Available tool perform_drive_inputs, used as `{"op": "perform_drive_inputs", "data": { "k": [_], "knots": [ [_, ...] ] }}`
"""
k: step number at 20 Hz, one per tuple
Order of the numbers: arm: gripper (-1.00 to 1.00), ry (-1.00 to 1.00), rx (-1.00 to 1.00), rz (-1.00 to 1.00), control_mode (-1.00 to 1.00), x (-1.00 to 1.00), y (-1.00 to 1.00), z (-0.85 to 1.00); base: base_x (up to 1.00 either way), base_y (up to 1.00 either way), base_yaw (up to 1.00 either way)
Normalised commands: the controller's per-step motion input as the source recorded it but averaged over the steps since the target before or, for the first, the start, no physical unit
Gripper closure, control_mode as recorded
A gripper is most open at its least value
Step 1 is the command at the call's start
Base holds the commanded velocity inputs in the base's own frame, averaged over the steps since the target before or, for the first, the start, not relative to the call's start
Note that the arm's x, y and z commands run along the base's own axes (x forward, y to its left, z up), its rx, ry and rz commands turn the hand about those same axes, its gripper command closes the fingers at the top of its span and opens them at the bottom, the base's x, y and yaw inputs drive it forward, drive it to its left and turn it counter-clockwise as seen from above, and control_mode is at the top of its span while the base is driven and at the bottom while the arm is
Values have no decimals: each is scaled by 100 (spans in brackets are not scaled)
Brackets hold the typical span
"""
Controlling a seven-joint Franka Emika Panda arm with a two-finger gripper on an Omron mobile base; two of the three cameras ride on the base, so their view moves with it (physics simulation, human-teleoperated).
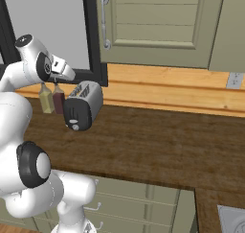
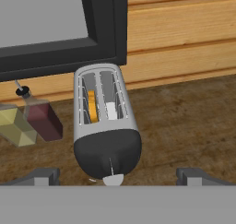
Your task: Start the toaster. Once the lever pops up, take the bread to the plate on the dining counter.
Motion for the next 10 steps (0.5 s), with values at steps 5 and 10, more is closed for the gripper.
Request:
{"op": "perform_drive_inputs", "data": {
  "k": [5,10],
  "knots": [
    [-100,0,0,0,-100,0,0,0,0,0,0],
    [-100,0,0,0,-100,0,0,0,0,0,0]
  ]
}}
